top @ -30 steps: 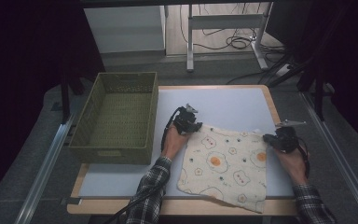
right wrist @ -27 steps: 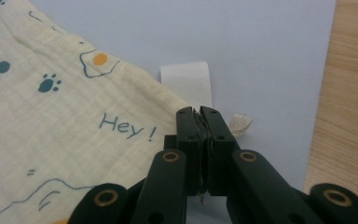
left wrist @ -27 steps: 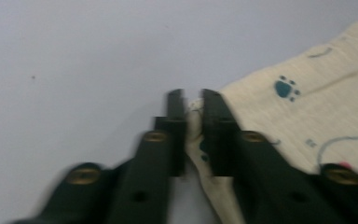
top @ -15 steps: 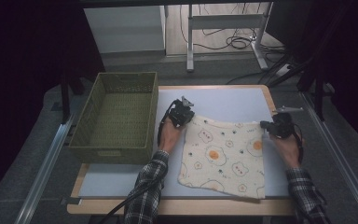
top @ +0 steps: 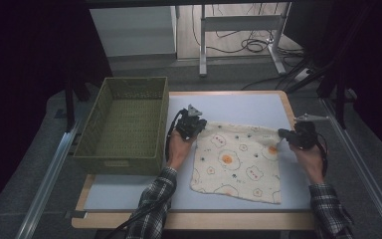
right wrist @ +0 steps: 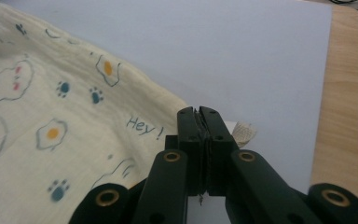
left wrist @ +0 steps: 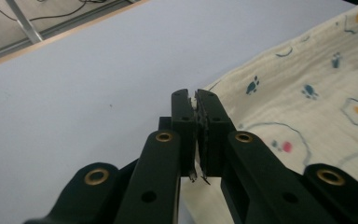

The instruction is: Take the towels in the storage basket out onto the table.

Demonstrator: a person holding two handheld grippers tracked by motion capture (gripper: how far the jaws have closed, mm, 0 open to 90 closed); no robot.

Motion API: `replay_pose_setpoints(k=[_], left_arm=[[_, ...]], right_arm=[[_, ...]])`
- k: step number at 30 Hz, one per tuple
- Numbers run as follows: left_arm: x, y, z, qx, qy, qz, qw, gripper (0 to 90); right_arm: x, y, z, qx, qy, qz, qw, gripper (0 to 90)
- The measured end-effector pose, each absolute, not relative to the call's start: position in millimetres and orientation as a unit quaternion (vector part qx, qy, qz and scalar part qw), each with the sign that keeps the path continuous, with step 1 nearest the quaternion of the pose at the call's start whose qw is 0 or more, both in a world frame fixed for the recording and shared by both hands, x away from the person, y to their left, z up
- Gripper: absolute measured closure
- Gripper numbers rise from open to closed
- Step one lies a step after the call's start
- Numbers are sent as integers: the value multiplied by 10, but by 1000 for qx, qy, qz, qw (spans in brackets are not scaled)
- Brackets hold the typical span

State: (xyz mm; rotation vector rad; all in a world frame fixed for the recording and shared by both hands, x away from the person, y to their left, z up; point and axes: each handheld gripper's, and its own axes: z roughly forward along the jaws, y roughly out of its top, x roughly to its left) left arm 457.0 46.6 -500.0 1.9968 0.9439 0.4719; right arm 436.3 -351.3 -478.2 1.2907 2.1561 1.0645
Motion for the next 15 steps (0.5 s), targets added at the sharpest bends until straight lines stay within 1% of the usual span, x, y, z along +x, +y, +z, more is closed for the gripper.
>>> replay_pose_setpoints(k=[4,9,15], left_arm=[[4397,494,-5007,798,373,188,435,868],[4186,548,-5086,796,367,170,450,869],[3942,588,-5139,801,353,165,454,867]], right_arm=[[4193,-3542,-4770,455,773,396,196,880],[3965,-3549,-4770,441,777,410,185,880],[3715,-3535,-4831,428,784,415,171,880]])
